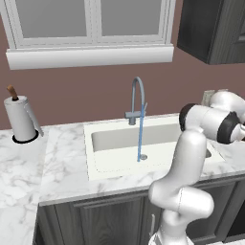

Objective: Rinse each bowl for a few seconds and place them down in the sink or on the counter.

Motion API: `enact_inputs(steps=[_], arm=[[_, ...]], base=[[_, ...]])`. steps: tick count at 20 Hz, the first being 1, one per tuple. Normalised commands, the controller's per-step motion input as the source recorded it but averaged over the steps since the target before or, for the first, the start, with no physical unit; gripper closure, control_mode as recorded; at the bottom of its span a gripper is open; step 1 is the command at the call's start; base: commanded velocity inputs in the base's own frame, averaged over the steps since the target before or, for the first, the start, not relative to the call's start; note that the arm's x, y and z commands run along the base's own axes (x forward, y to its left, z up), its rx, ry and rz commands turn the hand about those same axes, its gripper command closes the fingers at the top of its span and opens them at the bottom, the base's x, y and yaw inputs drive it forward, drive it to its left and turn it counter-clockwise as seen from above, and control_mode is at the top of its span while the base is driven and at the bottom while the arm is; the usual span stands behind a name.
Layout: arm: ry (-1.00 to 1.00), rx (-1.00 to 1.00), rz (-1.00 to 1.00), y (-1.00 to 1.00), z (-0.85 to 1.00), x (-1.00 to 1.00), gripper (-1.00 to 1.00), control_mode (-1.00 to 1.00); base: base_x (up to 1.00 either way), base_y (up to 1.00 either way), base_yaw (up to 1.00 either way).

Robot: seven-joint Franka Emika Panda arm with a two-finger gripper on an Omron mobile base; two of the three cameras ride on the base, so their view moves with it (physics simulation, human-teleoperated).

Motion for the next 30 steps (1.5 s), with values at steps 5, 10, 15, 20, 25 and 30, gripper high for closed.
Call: enact_inputs(steps=[5, 10, 15, 20, 25, 30], arm=[[0.07, 0.04, 0.03, 0.25, 0.75, -0.37, 1.0, -1.0], [0.15, 0.03, 0.05, 0.21, 0.6, -0.5, 1.0, -1.0], [0.18, 0.0, 0.08, 0.38, 0.46, -0.41, 1.0, -1.0], [0.02, -0.05, 0.12, 0.6, 0.13, -0.36, 1.0, -1.0], [-0.14, -0.12, 0.14, 0.65, 0.0, -0.3, 1.0, -1.0], [-0.18, -0.14, 0.16, 0.62, -0.01, -0.23, 1.0, -1.0]], base=[[0.0, 0.0, 0.0], [0.0, 0.0, 0.0], [0.0, 0.0, 0.0], [0.0, 0.0, 0.0], [0.0, 0.0, 0.0], [0.0, 0.0, 0.0]])
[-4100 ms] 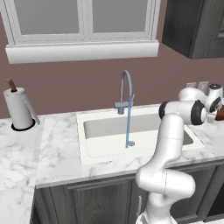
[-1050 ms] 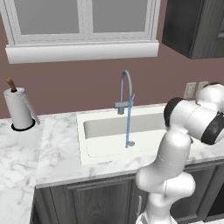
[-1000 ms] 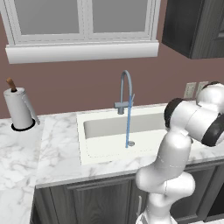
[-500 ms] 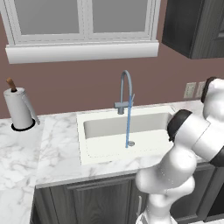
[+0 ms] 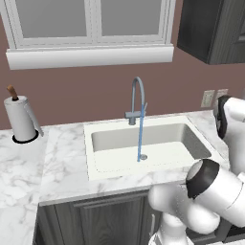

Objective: Rinse each bowl for a few seconds and place them down in the sink or on the counter.

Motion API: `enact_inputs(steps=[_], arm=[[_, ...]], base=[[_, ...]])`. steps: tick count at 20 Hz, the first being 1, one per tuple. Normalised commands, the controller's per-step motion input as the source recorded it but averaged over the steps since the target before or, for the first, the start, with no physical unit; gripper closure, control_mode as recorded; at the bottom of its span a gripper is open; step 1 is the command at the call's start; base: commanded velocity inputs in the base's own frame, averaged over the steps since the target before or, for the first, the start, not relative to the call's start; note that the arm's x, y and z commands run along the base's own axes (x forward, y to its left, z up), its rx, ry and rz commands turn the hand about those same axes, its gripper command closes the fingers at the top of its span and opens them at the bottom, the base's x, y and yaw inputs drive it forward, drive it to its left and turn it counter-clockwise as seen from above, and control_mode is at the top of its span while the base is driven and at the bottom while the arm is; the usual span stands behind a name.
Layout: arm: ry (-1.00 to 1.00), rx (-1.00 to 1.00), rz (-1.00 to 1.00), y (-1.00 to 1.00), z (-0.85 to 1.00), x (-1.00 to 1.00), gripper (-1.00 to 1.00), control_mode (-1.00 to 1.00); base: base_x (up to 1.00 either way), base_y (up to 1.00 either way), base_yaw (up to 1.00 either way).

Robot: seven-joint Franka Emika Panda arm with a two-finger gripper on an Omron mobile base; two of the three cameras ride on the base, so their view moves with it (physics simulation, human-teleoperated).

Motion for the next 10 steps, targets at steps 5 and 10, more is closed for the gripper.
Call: enact_inputs(steps=[5, 10], arm=[[-0.11, -0.13, 0.15, 0.5, 0.11, -0.05, 1.0, -1.0], [0.02, -0.08, 0.18, 0.27, 0.36, 0.02, 1.0, -1.0]], base=[[0.0, 0.0, 0.0], [0.0, 0.0, 0.0]])
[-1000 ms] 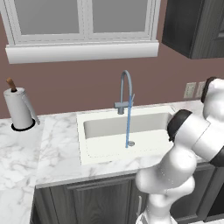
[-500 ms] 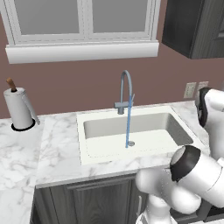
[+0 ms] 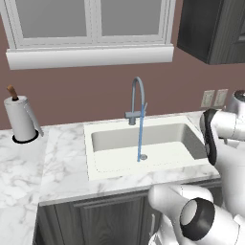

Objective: Rinse each bowl for a few seconds and place them down in the sink or on the counter.

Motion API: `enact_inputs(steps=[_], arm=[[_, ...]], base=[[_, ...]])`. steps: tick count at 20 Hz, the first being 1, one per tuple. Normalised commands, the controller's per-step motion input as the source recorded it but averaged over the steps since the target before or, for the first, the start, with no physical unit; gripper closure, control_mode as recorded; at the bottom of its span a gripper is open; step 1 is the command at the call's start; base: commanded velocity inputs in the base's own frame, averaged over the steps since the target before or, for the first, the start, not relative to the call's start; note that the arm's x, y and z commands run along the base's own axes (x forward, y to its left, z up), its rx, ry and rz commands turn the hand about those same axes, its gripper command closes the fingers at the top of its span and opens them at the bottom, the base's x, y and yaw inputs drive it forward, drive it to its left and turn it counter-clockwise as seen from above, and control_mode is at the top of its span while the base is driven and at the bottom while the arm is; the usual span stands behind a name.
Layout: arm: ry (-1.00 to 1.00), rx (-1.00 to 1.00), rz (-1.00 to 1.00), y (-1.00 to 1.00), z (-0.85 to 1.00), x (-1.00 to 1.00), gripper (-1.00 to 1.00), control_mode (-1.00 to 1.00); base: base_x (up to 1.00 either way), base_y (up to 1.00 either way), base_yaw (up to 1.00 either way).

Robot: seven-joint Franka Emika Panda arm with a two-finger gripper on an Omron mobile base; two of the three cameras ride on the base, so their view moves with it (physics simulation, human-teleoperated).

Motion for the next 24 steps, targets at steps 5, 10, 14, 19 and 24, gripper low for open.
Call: enact_inputs(steps=[5, 10, 14, 19, 24], arm=[[0.15, -0.08, 0.18, 0.31, 0.33, 0.06, 1.0, -1.0], [0.17, -0.07, 0.17, 0.35, 0.26, 0.11, 1.0, -1.0], [0.13, -0.06, 0.17, 0.32, 0.17, 0.11, 1.0, -1.0], [0.06, -0.05, 0.17, 0.34, 0.01, 0.07, 1.0, -1.0], [0.03, -0.01, 0.14, 0.12, -0.08, 0.02, 1.0, -1.0]], base=[[0.0, 0.0, 0.0], [0.0, 0.0, 0.0], [0.0, 0.0, 0.0], [0.0, 0.0, 0.0], [0.0, 0.0, 0.0]])
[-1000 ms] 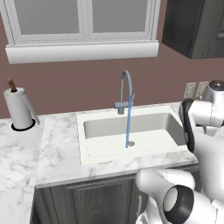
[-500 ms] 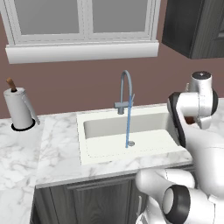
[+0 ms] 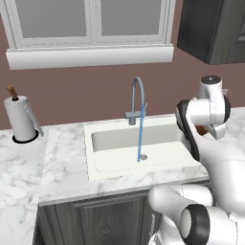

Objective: Rinse each bowl for a few seconds and place them down in the sink or on the counter.

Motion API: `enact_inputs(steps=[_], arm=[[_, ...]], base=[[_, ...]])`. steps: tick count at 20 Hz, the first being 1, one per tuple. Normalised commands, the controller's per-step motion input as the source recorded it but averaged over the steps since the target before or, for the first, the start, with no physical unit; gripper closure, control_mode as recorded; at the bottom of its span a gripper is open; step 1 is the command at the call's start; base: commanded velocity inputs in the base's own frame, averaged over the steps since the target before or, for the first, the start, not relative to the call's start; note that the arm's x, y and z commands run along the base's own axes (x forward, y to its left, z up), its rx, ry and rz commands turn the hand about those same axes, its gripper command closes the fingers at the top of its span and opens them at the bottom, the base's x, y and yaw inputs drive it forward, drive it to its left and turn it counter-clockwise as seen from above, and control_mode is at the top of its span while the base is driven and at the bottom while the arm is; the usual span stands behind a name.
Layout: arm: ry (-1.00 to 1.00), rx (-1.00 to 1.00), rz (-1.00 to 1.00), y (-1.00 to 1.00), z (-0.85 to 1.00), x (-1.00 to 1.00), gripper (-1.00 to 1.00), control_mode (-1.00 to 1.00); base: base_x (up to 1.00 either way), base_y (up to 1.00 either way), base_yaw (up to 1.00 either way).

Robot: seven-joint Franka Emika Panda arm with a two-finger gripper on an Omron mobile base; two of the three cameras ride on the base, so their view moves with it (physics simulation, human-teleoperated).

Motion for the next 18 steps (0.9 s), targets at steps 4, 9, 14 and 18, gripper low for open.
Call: enact_inputs(steps=[4, 9, 14, 18], arm=[[0.01, 0.0, 0.13, 0.13, -0.1, 0.06, 1.0, -1.0], [0.0, 0.0, 0.11, 0.28, -0.05, 0.02, 1.0, -1.0], [0.0, 0.0, 0.09, 0.32, -0.01, 0.08, 1.0, -1.0], [0.0, 0.0, 0.08, 0.31, -0.09, 0.11, 1.0, -1.0]], base=[[0.0, 0.0, 0.0], [0.0, 0.0, 0.0], [0.0, 0.0, 0.0], [0.0, 0.0, 0.0]])
